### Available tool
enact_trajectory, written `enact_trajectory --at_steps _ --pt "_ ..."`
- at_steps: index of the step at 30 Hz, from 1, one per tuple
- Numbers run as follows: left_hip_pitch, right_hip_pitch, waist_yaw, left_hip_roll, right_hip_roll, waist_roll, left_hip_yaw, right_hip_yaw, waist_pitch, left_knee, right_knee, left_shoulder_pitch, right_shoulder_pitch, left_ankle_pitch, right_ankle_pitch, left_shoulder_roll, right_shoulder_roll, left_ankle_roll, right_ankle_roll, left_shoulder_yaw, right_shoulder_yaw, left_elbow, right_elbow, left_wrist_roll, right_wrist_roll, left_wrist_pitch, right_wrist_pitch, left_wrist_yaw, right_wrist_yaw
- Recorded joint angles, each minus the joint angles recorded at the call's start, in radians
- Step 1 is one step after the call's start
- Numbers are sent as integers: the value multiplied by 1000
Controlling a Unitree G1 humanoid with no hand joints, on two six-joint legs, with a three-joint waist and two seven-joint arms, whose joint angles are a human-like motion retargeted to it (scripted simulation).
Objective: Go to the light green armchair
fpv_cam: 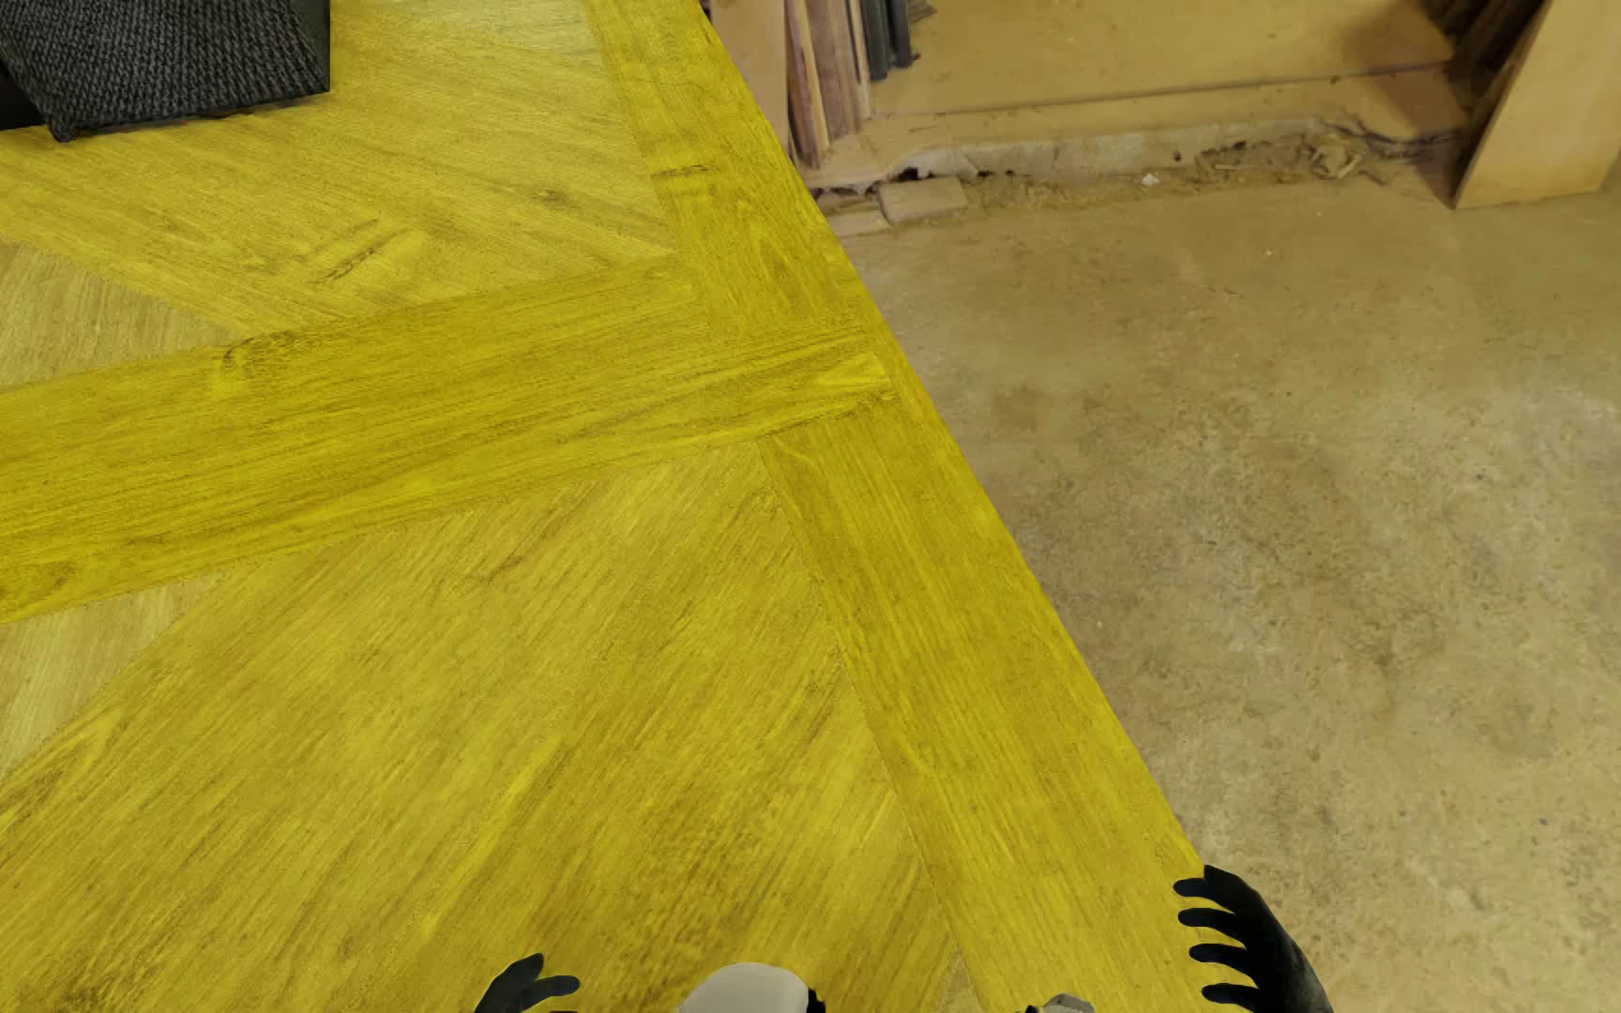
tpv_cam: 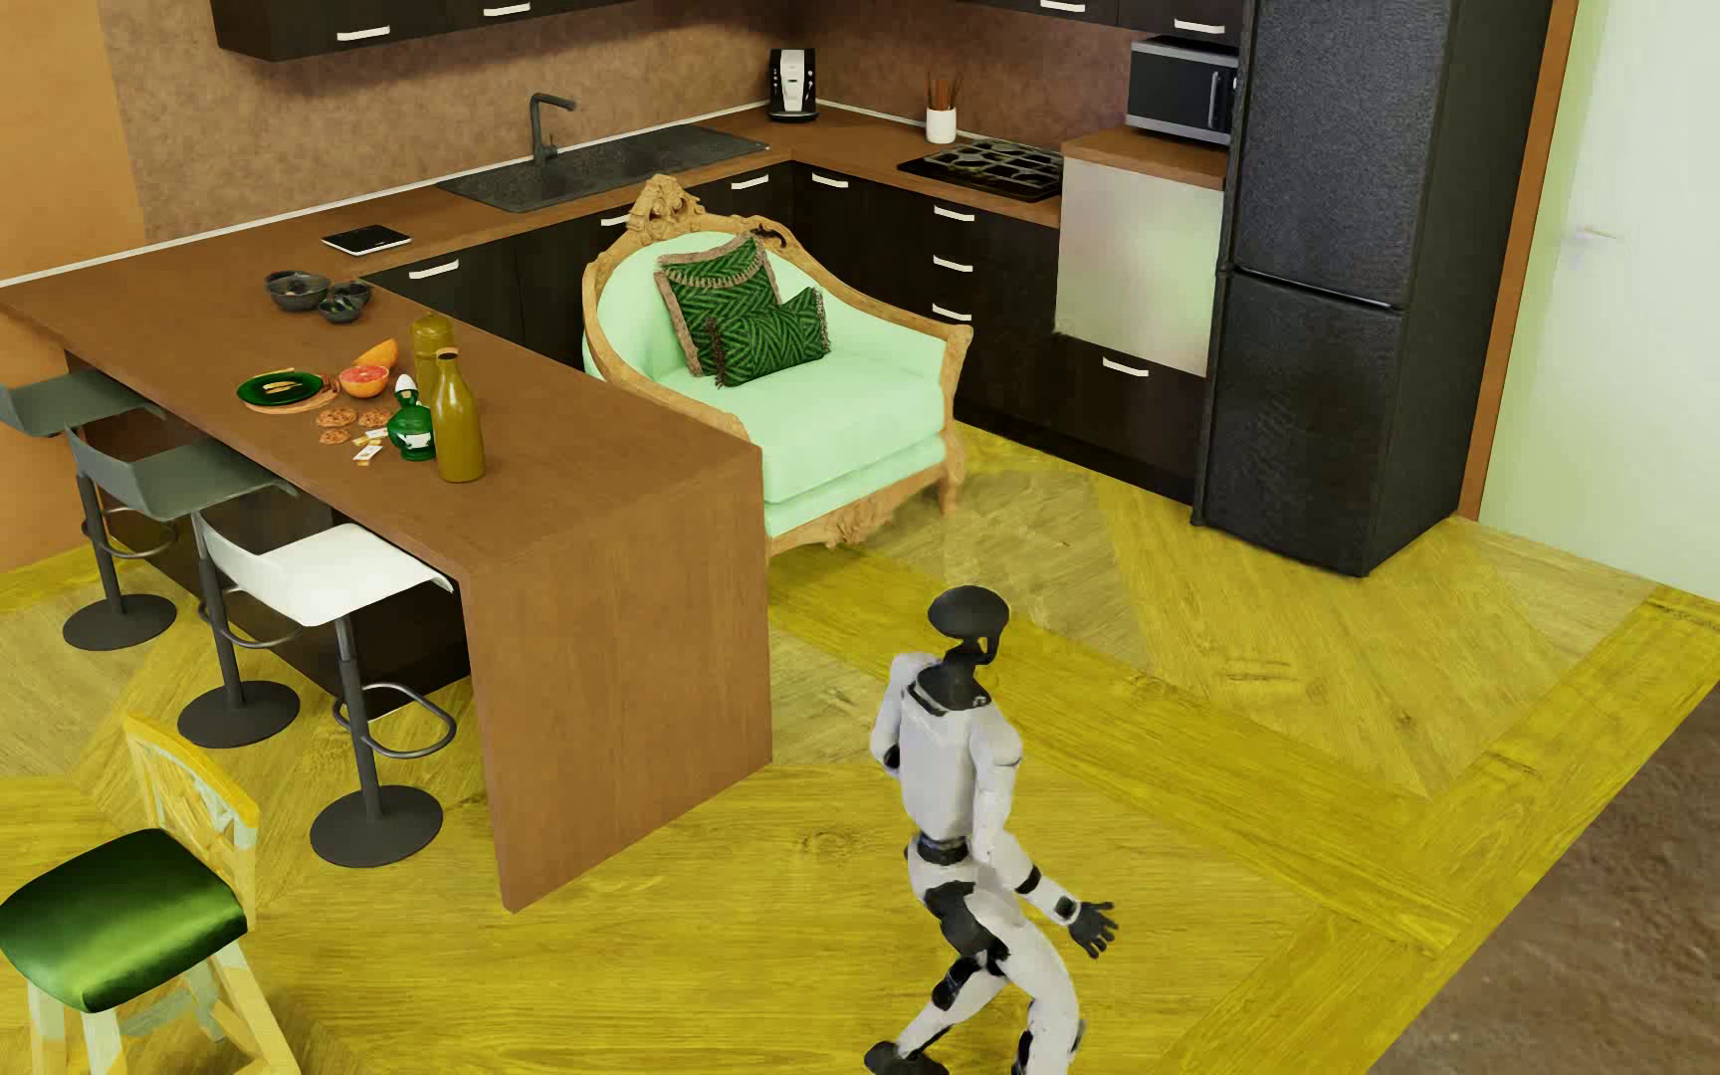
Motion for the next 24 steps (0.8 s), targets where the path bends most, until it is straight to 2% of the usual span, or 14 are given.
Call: enact_trajectory --at_steps 1,3,4,6,10,12,13,14,16,17,19,21,23,24 --pt "-21 62 31 33 -13 21 25 -29 -9 -84 -14 30 -27 -88 -40 21 31 -35 75 22 27 -19 -57 1 25 1 4 -23 -27" --pt "-20 171 72 80 -30 58 11 -79 -51 -307 -26 82 -80 -216 -132 31 88 -89 63 36 79 -7 -118 26 45 12 -5 -21 -48" --pt "26 186 54 77 -46 53 19 -54 -52 -340 57 103 -110 -161 -155 50 122 1 110 13 101 21 -106 30 34 11 -11 -7 -45" --pt "104 40 -65 30 -9 2 -3 102 -60 -368 363 102 -65 -217 47 78 159 4 181 -45 100 114 -74 33 -8 -7 -21 39 -14" --pt "336 -101 -194 -26 27 -123 -102 134 -51 -550 182 -56 144 -246 -79 -14 67 -16 271 -28 -36 3 -84 67 -68 -26 93 92 54" --pt "240 -30 -137 -43 -11 -141 -106 102 -6 -223 -81 -111 122 -79 90 -32 34 43 259 -21 -37 -47 6 100 -40 -32 35 47 38" --pt "131 7 -87 -7 -18 -86 -62 58 16 -67 -61 -82 79 59 37 -11 -9 50 164 -21 -37 -30 -4 89 -1 -42 4 1 12" --pt "57 60 -45 32 -33 -40 -10 23 31 -57 -57 -18 21 44 -11 23 -10 35 48 3 -24 -10 -35 77 34 -48 -15 -45 -20" --pt "-13 164 52 105 -44 61 17 -33 -2 -254 -71 96 -91 -147 -99 53 70 12 124 56 58 -11 -103 78 59 -12 -12 -64 -61" --pt "6 179 63 104 -55 94 3 -21 -24 -375 2 139 -137 -140 -138 41 104 -51 139 44 106 9 -120 77 44 12 -11 -33 -57" --pt "106 63 10 47 -39 84 -22 107 -16 -382 320 104 -123 -205 54 47 156 -36 87 -72 111 97 -56 44 -16 54 -44 39 -9" --pt "195 -8 -64 -3 -6 4 -47 168 -17 -402 69 42 28 -262 -79 -11 113 -42 48 -16 27 -24 -28 -7 -81 77 -71 90 53" --pt "127 68 -61 9 -22 10 -73 116 -33 -164 58 -15 91 -159 -144 -56 0 16 158 -14 3 -10 -11 -34 -77 20 -40 67 54" --pt "94 136 -33 33 -30 20 -34 79 -42 -107 24 3 76 -79 -175 -52 -7 44 117 -7 2 10 -5 -37 -50 -11 1 15 24"
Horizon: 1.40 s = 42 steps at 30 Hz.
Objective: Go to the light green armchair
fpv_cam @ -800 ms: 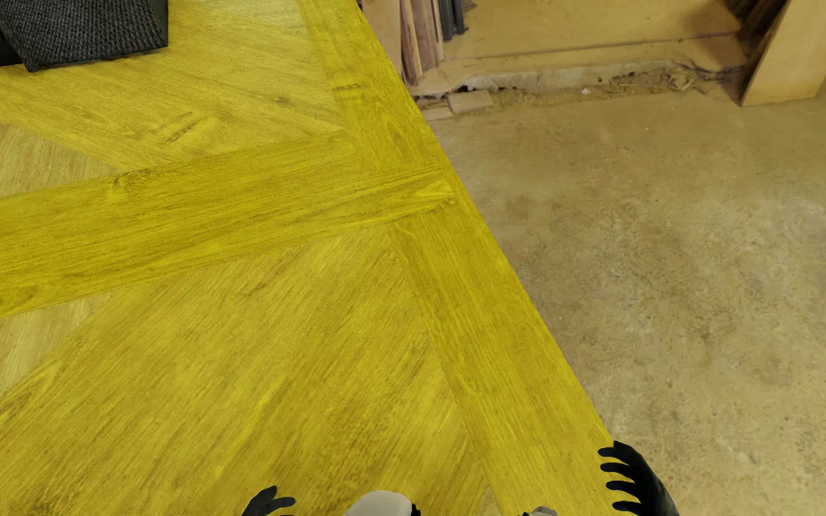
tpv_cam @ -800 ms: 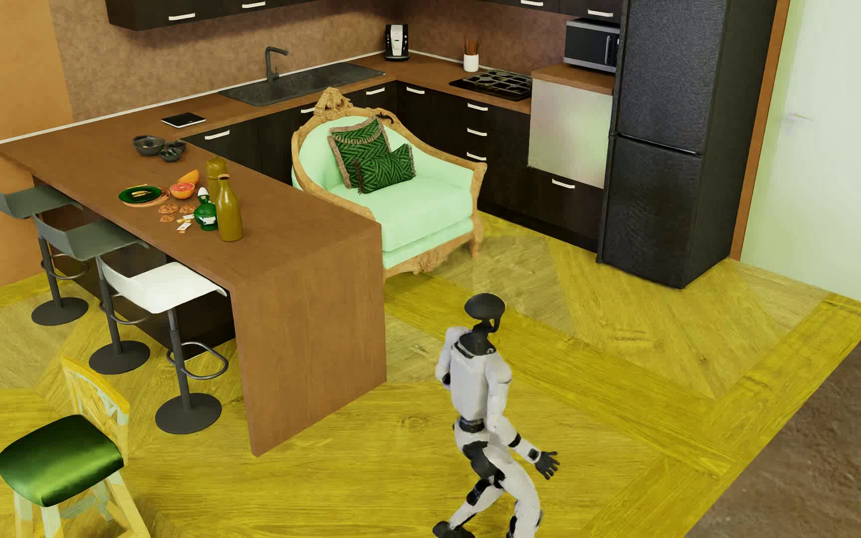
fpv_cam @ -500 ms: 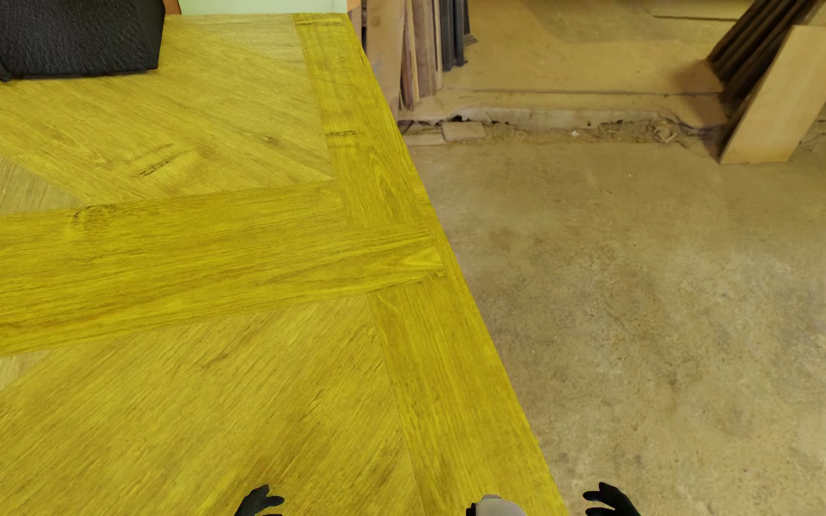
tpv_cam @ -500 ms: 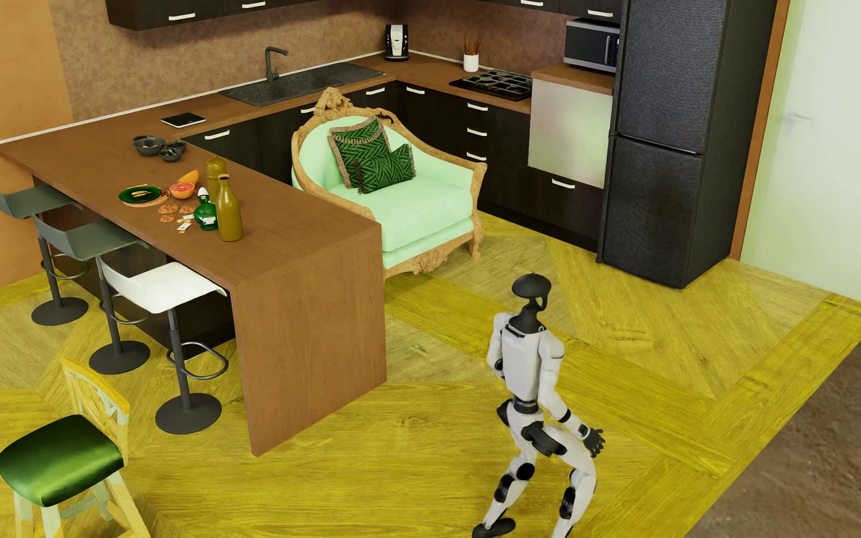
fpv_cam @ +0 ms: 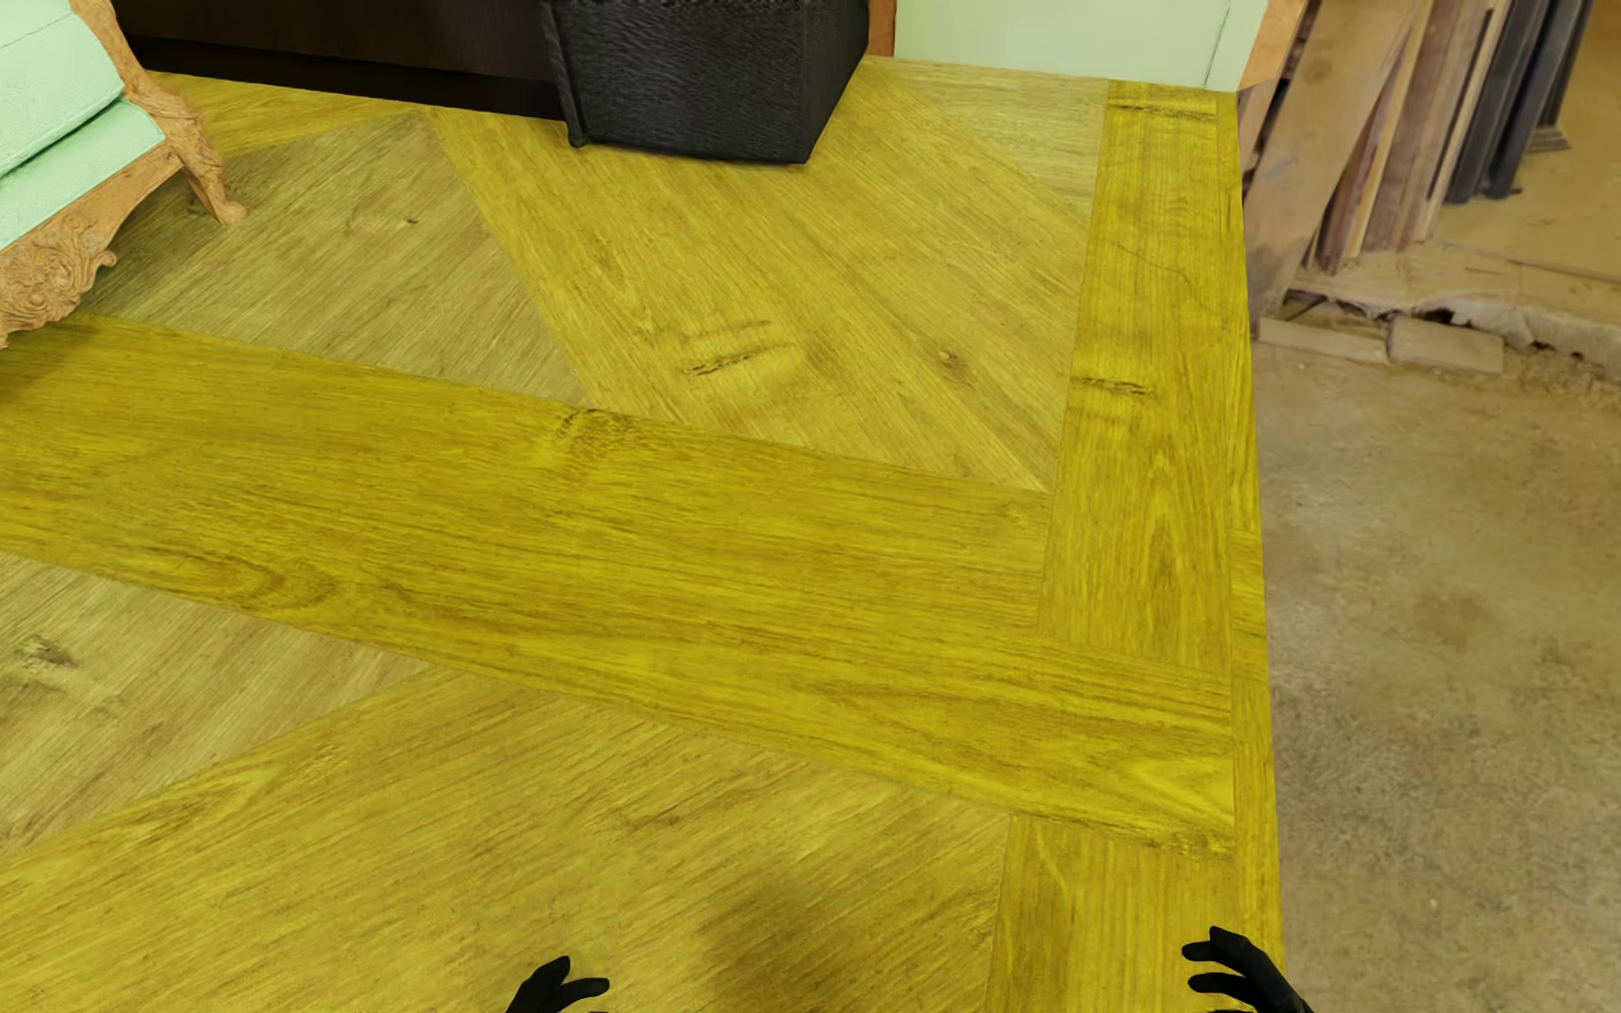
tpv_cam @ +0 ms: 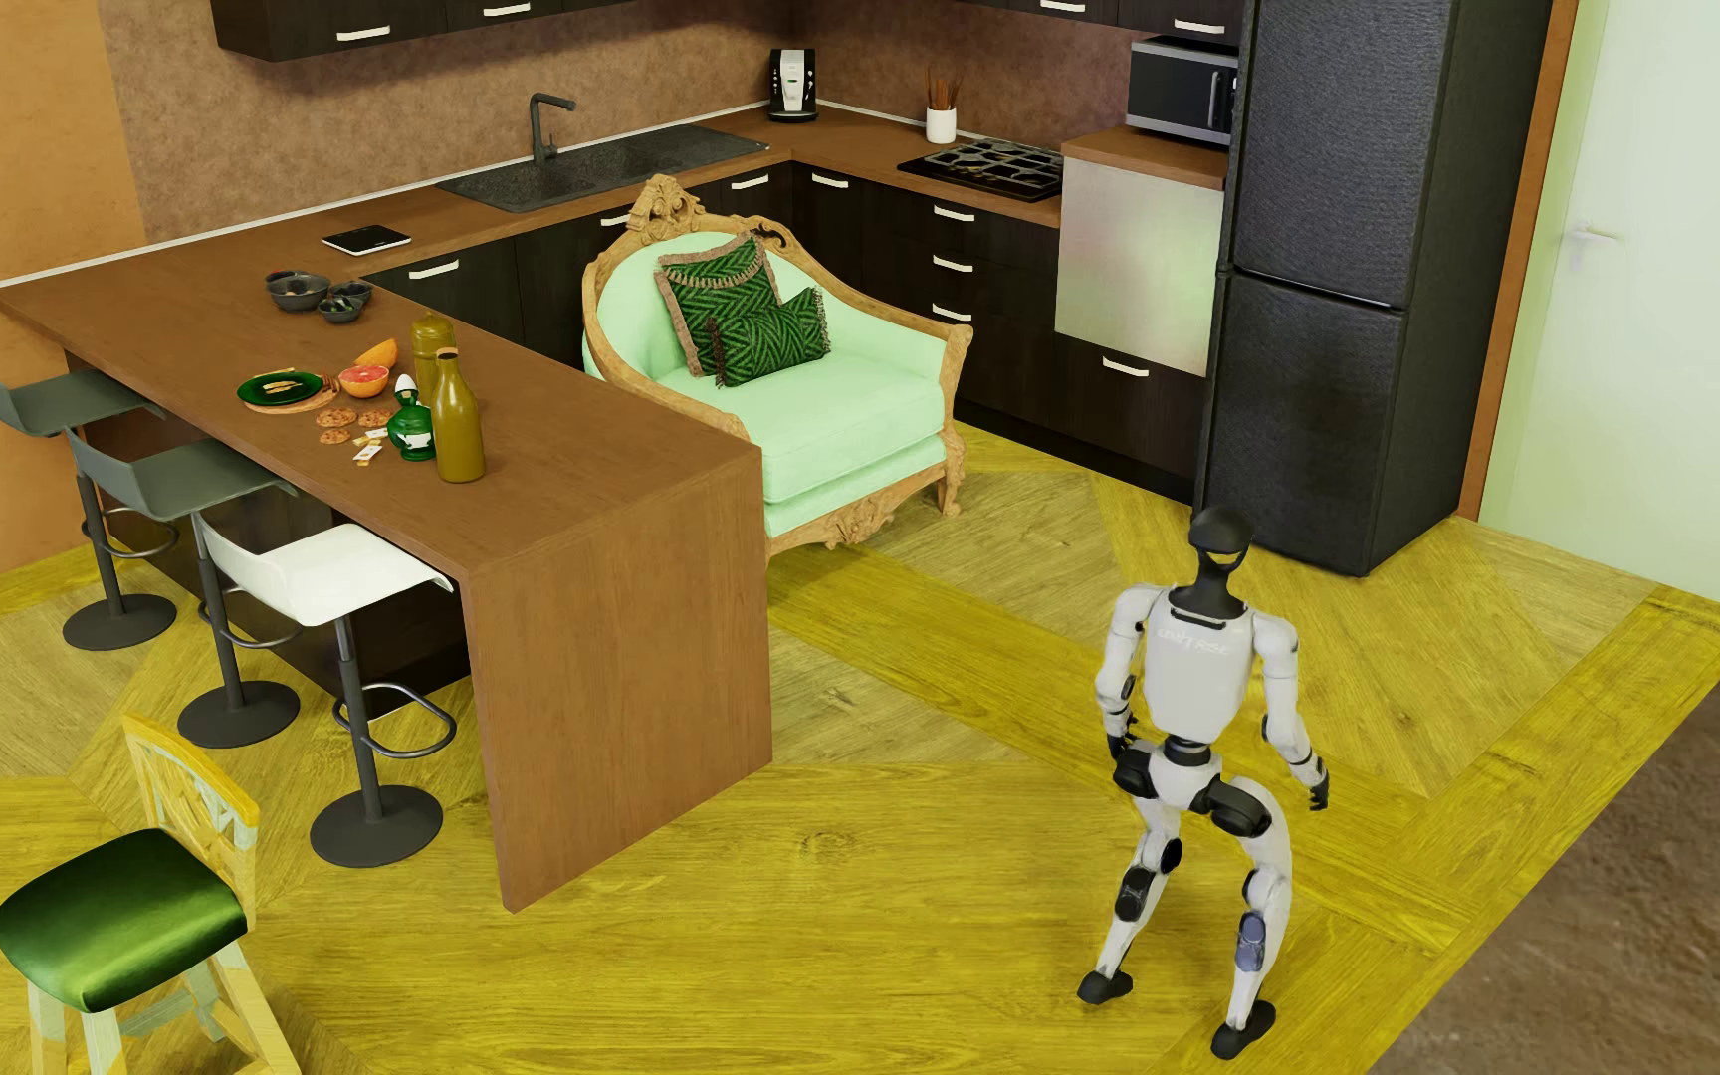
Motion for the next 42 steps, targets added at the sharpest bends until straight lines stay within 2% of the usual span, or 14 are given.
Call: enact_trajectory --at_steps 3,6,10,13,15,20,22,25,28,30,35,36,38,42 --pt "-67 169 114 26 -20 28 60 -77 -9 -157 -52 97 -183 -69 -26 76 113 -73 46 46 58 -50 -141 36 96 -17 115 -123 -99" --pt "81 -73 2 -19 68 -52 2 50 7 -330 357 88 -146 -169 139 105 159 -38 92 -38 69 93 -40 65 66 14 -94 -30 -16" --pt "171 -235 -109 -88 54 -162 -46 36 56 -164 -47 -72 36 -92 180 49 44 -26 132 9 -29 -47 -1 89 -27 110 -63 107 82" --pt "-59 -70 28 -14 27 -31 31 -67 76 82 -54 7 -118 79 133 68 -10 -47 -83 37 -26 -17 -43 96 57 82 -4 -35 -36" --pt "-116 13 103 51 1 50 24 -91 40 -208 -8 118 -229 -60 69 82 75 -83 35 59 33 -12 -123 144 103 61 -1 -81 -100" --pt "132 -158 -65 -74 52 -59 -25 43 17 -332 48 48 -9 -162 78 34 94 -76 77 -2 2 -46 -37 49 -12 22 -121 24 35" --pt "41 -74 -38 -48 46 -33 -25 -24 9 -61 33 -43 23 -34 50 21 24 -18 -92 -26 -6 4 4 5 -9 -38 -56 -11 50" --pt "-80 122 79 33 24 19 72 -120 -10 -46 -76 38 -96 -29 -28 40 72 -10 -59 39 31 -33 -74 -12 78 -30 113 -114 -35" --pt "-91 126 87 25 19 43 52 -79 -11 -286 166 106 -266 -17 53 97 160 -39 0 -27 75 43 -101 28 135 7 16 -26 -74" --pt "-22 -81 -33 -23 85 -32 23 50 1 -304 362 92 -152 -73 170 94 129 -44 31 -15 125 121 -53 28 91 24 -99 50 -19" --pt "184 -247 -116 -88 -14 -171 -80 38 32 -293 -92 -100 67 -148 153 33 40 -56 132 2 -31 -60 -17 133 -43 5 75 14 65" --pt "119 -209 -71 -61 -29 -134 -56 -3 44 -95 -91 -124 32 -40 299 26 8 -8 130 -7 -24 -31 7 145 -7 -4 32 -21 30" --pt "-12 -99 20 13 -40 -20 29 -80 61 57 -88 -34 -84 100 204 50 23 -17 -65 15 -20 -21 -16 124 89 -14 -42 -93 -92" --pt "-4 25 92 19 -82 93 40 -68 -1 -283 62 130 -256 -110 46 117 140 -73 37 0 122 80 -98 100 81 19 -33 -14 -143"
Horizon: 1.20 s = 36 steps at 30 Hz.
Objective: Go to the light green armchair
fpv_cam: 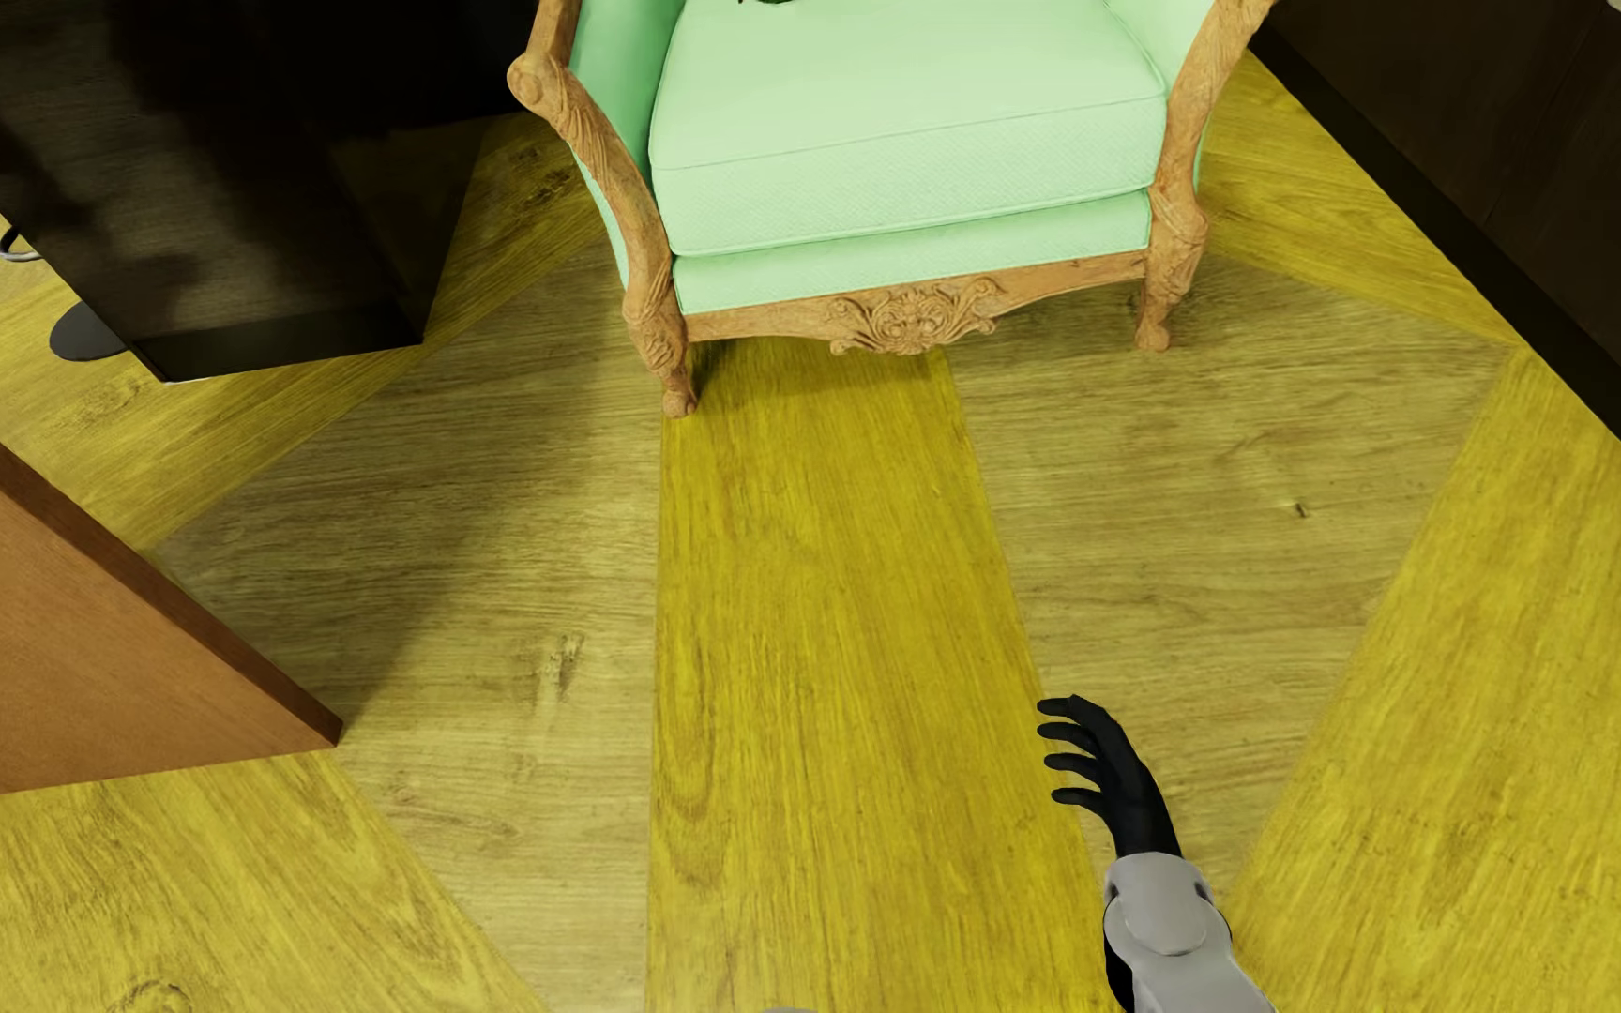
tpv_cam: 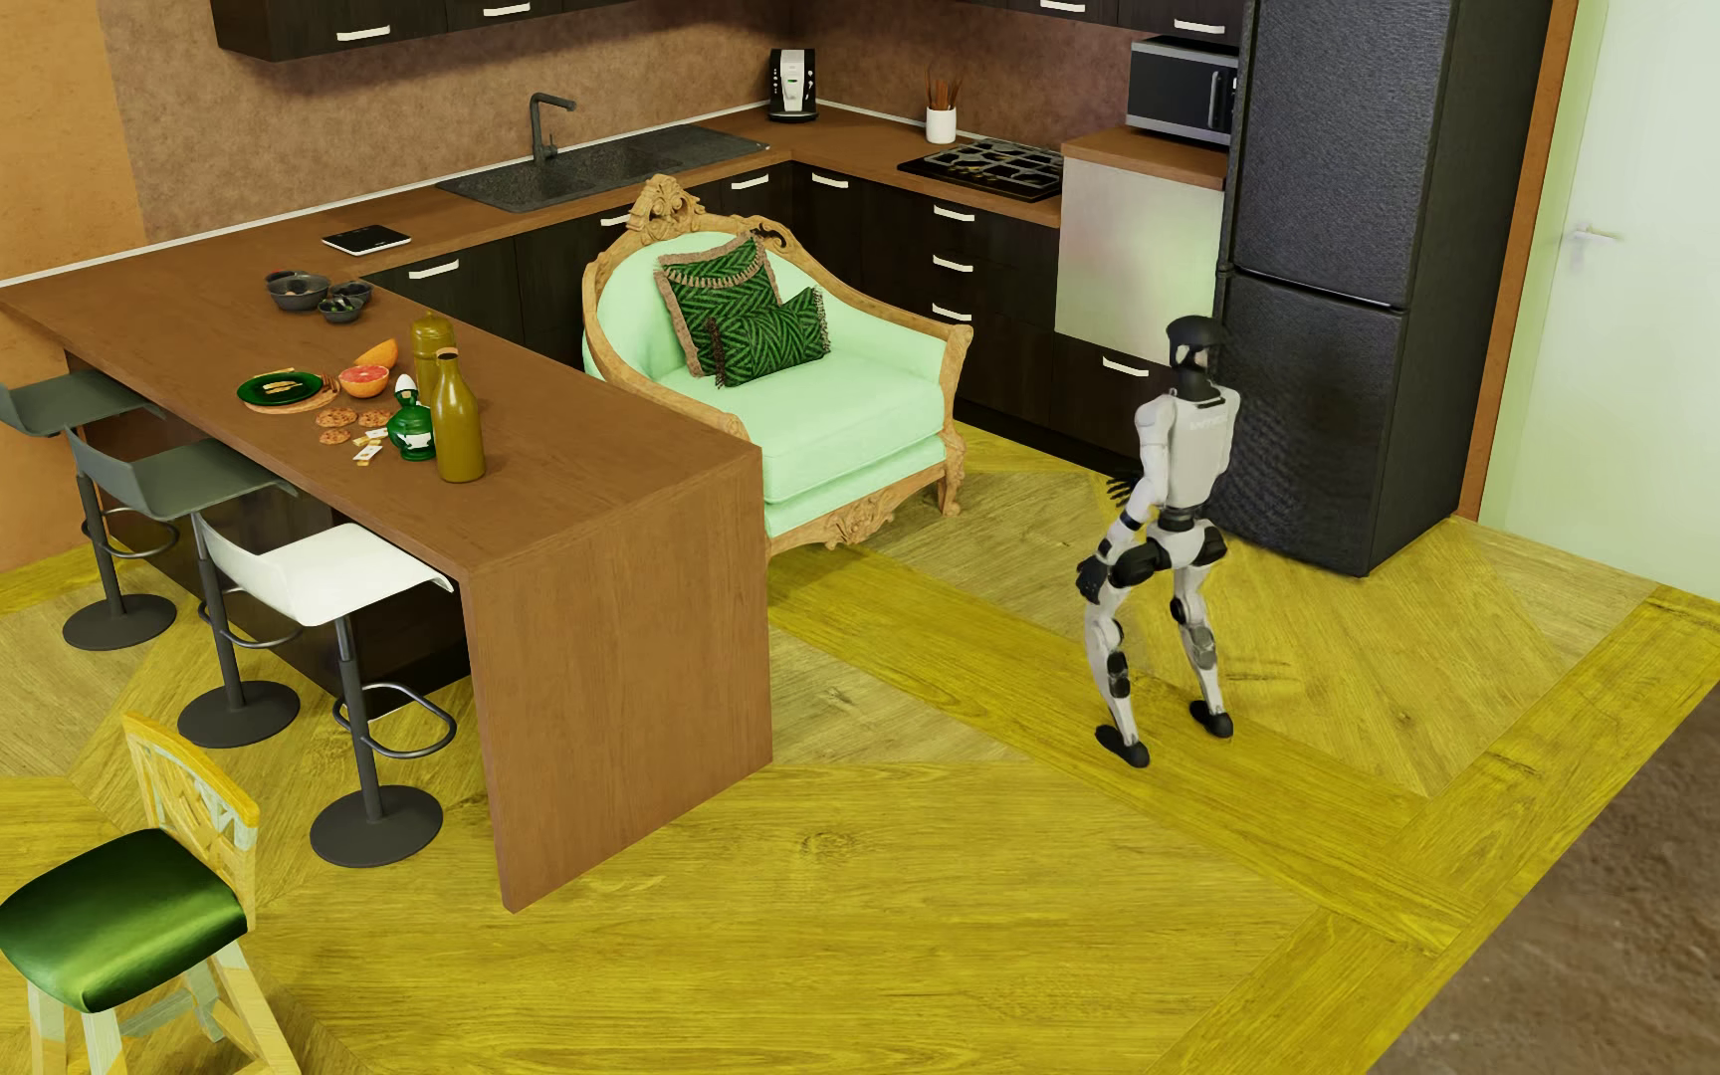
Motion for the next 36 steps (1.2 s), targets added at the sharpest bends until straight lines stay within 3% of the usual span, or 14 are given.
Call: enact_trajectory --at_steps 4,8,10,14,16,18,21,24,25,27,28,29,33,36 --pt "141 -107 -164 -69 46 -133 -64 135 10 12 -9 -142 291 -87 -29 -127 -71 -13 9 3 -145 -144 90 -107 -120 35 -49 109 194" --pt "-64 128 -49 -3 30 -85 31 -8 29 200 -68 -107 152 104 -116 -75 -70 90 8 16 -109 -144 -13 -116 1 -18 172 -92 121" --pt "36 -25 -56 -14 56 -84 27 70 30 -1 286 -69 28 -58 219 -16 21 39 60 -69 -60 -23 29 -41 20 -25 117 -64 74" --pt "137 -269 -145 -94 130 -192 -43 109 66 150 -43 -113 219 12 141 -77 -70 48 112 -11 -110 -129 40 -1 -38 87 -47 109 93" --pt "-37 -217 -114 -78 178 -159 -51 113 64 437 -59 -114 159 341 147 -74 -122 47 -109 -10 -187 -125 128 15 -58 101 -56 88 89" --pt "-182 -131 -87 -45 200 -86 -112 100 77 275 -134 -39 66 102 117 -72 -84 -22 -58 61 -162 -108 30 97 -47 59 27 -14 69" --pt "-105 -85 -162 12 202 -80 -111 140 106 -77 -106 -118 68 186 96 -35 -3 -69 -145 1 -72 -76 75 224 -59 19 25 -139 143" --pt "-40 -48 -264 -6 186 -160 -76 136 115 -95 -124 -237 187 165 34 -60 -56 -73 -207 -21 -121 -107 82 128 -80 -104 42 -96 268" --pt "-41 -15 -269 -4 185 -172 -77 136 113 -81 -171 -245 206 199 47 -80 -82 -44 -127 -13 -136 -126 73 70 -75 -157 69 -71 283" --pt "-35 32 -252 11 192 -169 -69 122 91 -107 -230 -226 237 228 74 -73 -66 135 -56 1 -165 -126 43 -23 -47 -220 106 -53 256" --pt "-8 21 -242 18 202 -161 -83 117 76 -167 -195 -205 206 189 93 -60 -30 126 -100 -1 -137 -113 39 -33 -31 -210 130 -53 224" --pt "14 11 -227 23 199 -156 -95 113 60 -208 -165 -201 178 196 89 -47 -18 -79 -140 -6 -101 -92 19 -30 -15 -177 154 -55 195" --pt "43 73 -186 -6 171 -132 -87 133 31 -241 -245 -156 167 206 39 -72 -51 -77 -104 0 -123 -85 38 -14 23 -34 125 -23 167" --pt "68 91 -210 0 177 -109 -74 146 41 -286 -288 -155 179 236 72 -68 -50 -77 -101 4 -132 -89 44 1 40 -25 142 -10 190"
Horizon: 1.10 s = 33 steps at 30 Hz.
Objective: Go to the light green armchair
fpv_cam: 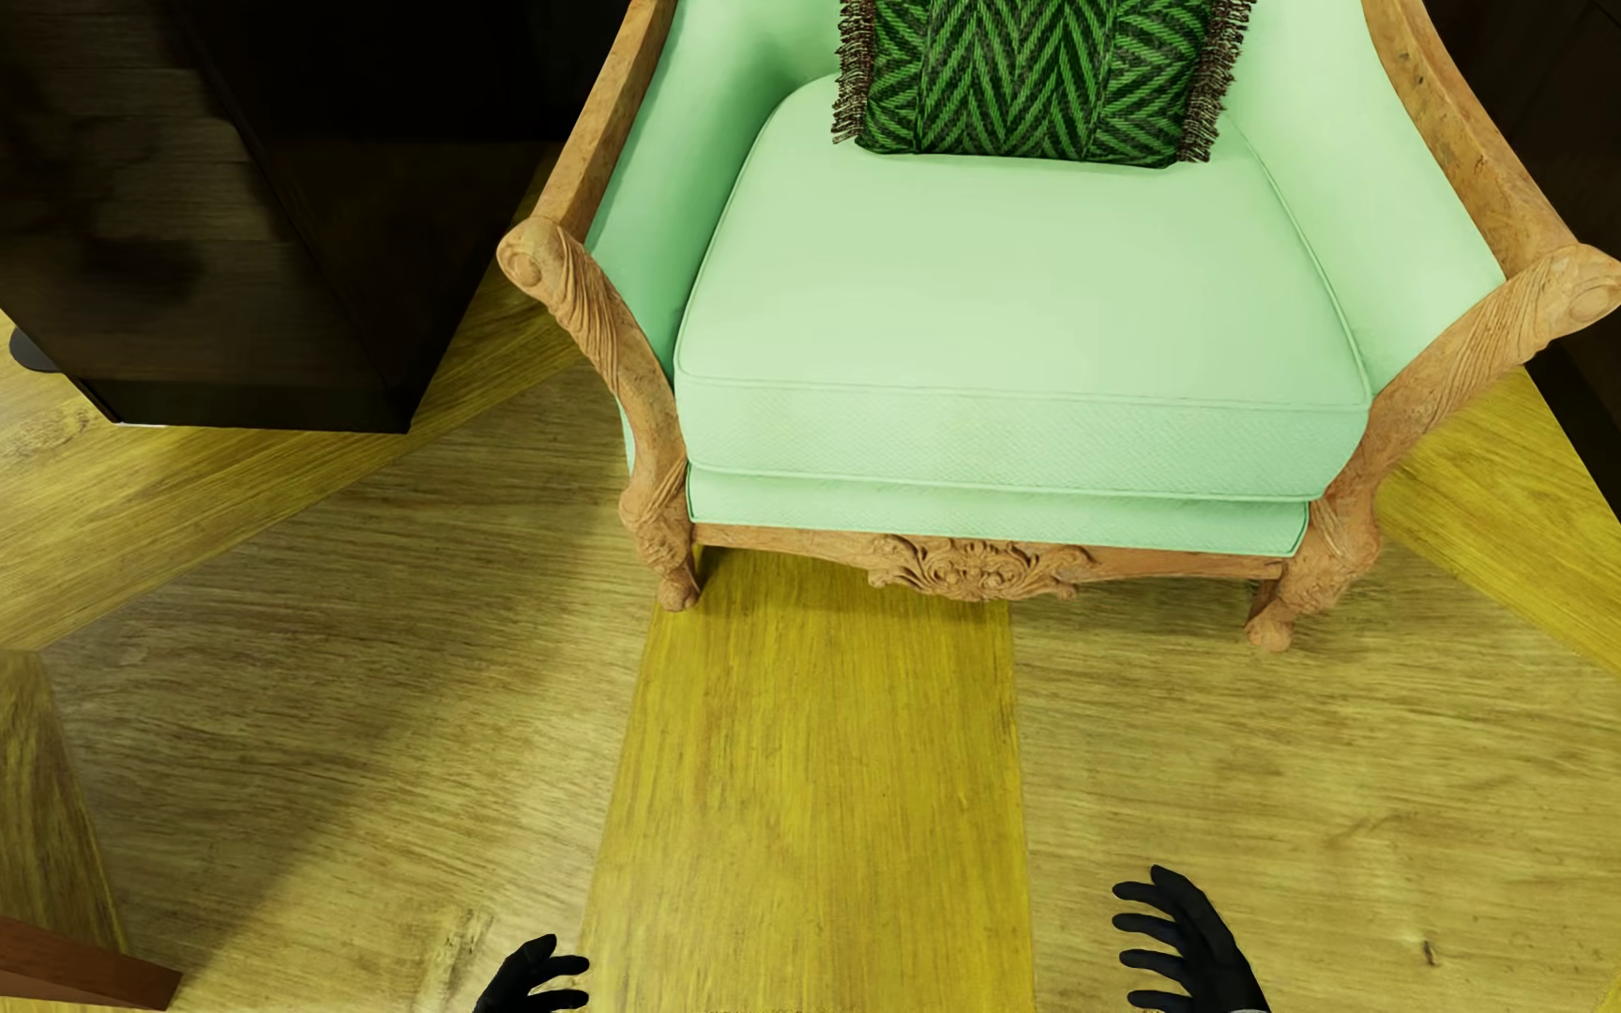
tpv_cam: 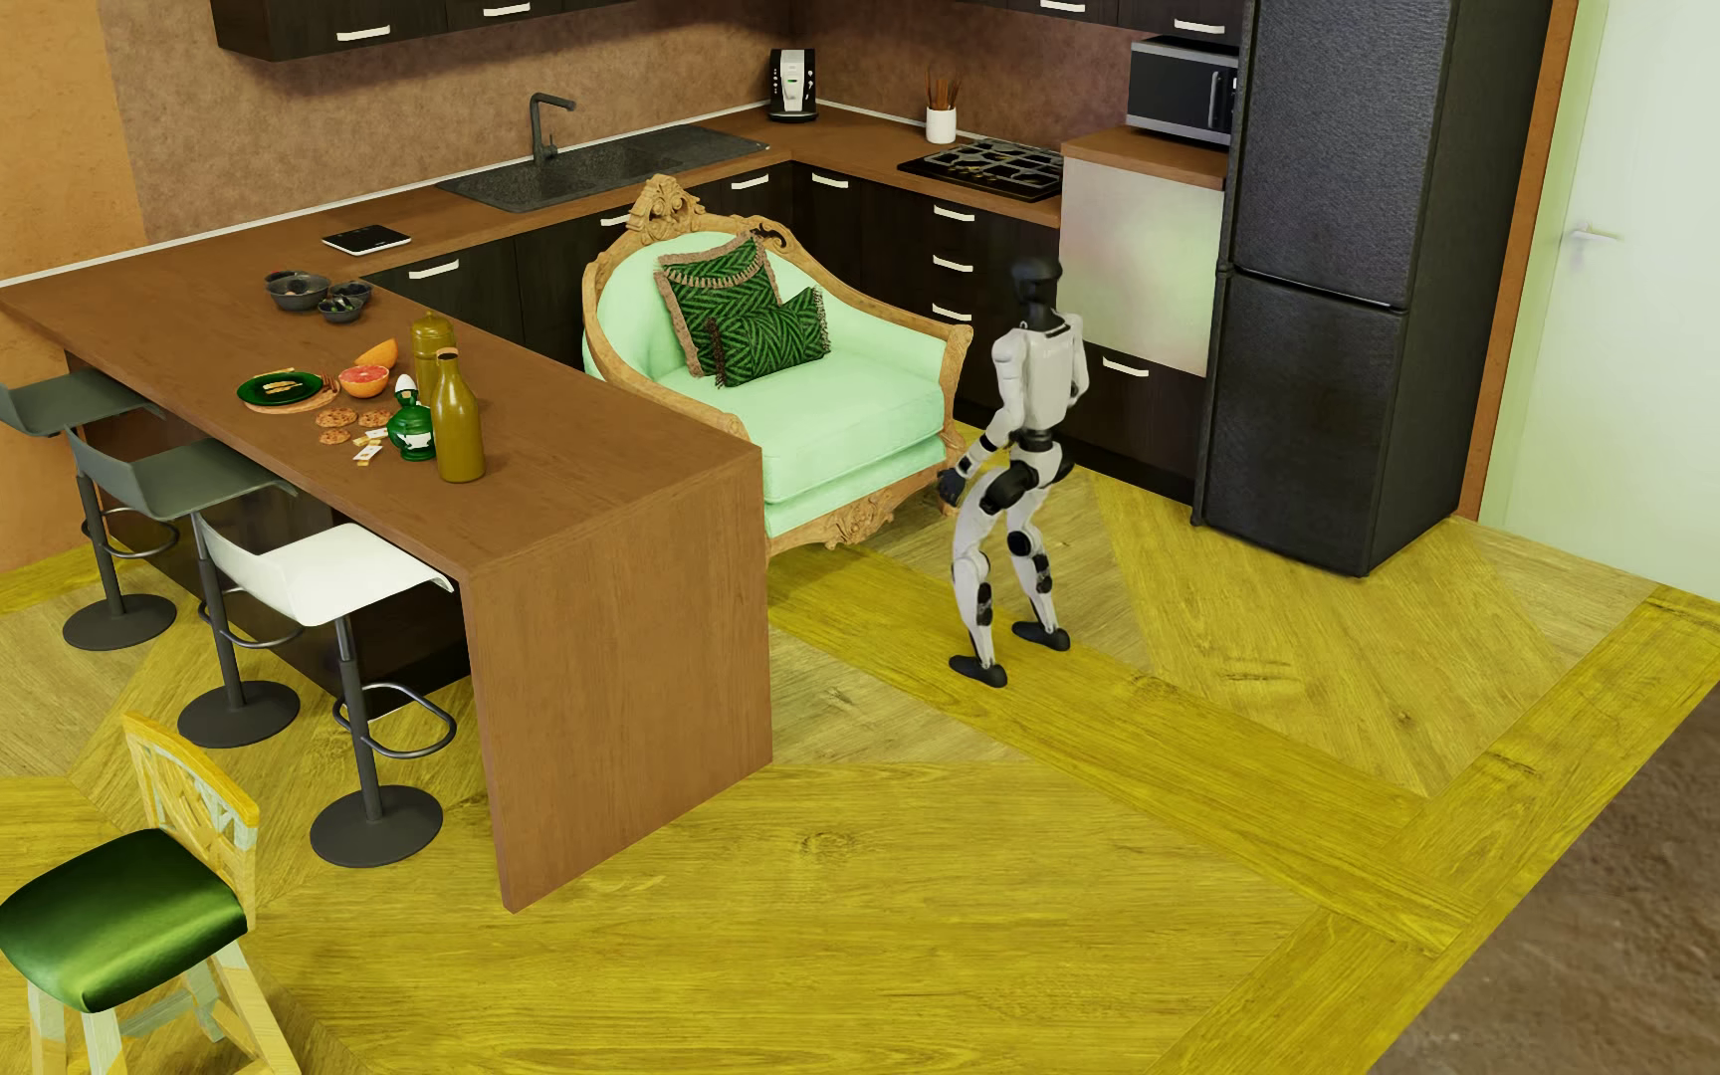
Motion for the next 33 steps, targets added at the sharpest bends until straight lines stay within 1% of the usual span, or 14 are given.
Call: enact_trajectory --at_steps 4,7,9,11,14,16,18,21,24,26,27,29,31,33 --pt "3 0 11 1 0 -3 -8 -9 -26 -11 0 4 15 12 4 -10 -4 -7 -7 18 4 8 -13 -1 -51 -26 -27 -27 63" --pt "1 6 28 1 -1 -3 -15 -18 -40 3 8 19 1 5 -3 -20 -14 -8 -8 0 3 9 -17 8 -83 16 -71 -51 96" --pt "-2 1 27 4 0 -9 -7 -12 -49 -6 -3 34 10 11 5 -2 4 -6 -5 5 13 8 -14 2 -69 39 -56 -66 97" --pt "2 7 16 10 6 -15 -6 -11 -23 -4 -8 9 -1 16 15 -2 21 -7 -6 11 23 12 -15 1 -43 46 -32 -50 89" --pt "-2 -2 7 9 6 -35 -3 -8 -22 -17 -13 -2 28 28 24 0 -16 -8 -6 5 -5 22 4 -6 -45 7 -27 -22 97" --pt "-6 -3 -14 13 9 -35 -4 -9 -21 -9 -11 -7 20 25 25 0 -15 -8 -6 -9 -5 0 -17 10 -60 3 -13 -23 89" --pt "-9 -2 6 11 6 -31 -6 -12 -35 -7 -15 -2 43 23 24 -5 7 -5 -4 -8 0 5 -25 0 -58 13 -34 -41 78" --pt "-5 6 5 4 -2 -24 -7 -15 -33 -17 -27 20 -5 29 29 21 21 0 1 9 21 23 -17 5 -53 25 -30 -62 83" --pt "6 7 9 0 -6 -29 4 -5 -25 -27 -24 27 12 32 27 6 -6 2 3 33 4 -6 -14 31 -61 -2 -58 -17 82" --pt "2 5 3 6 0 -18 11 3 -21 -12 -19 12 8 23 27 -11 6 4 6 -4 2 7 -21 34 -64 -23 -31 5 61" --pt "4 5 4 10 4 -18 15 7 -18 -6 -15 14 2 18 25 -11 16 3 5 16 15 15 -27 25 -61 -32 -24 3 51" --pt "-3 7 -8 16 9 -11 10 2 -31 1 -25 27 3 12 28 -14 23 4 5 9 22 12 -16 7 -57 -32 -36 0 43" --pt "4 9 -5 12 6 -21 13 4 -33 -5 -24 31 10 12 24 -3 1 4 6 11 1 -12 -11 -2 -58 -21 -37 -13 61" --pt "-3 5 -5 14 8 -31 7 0 -30 6 -12 18 -1 6 17 -1 18 1 2 21 3 1 -10 9 -53 -18 -30 -14 76"
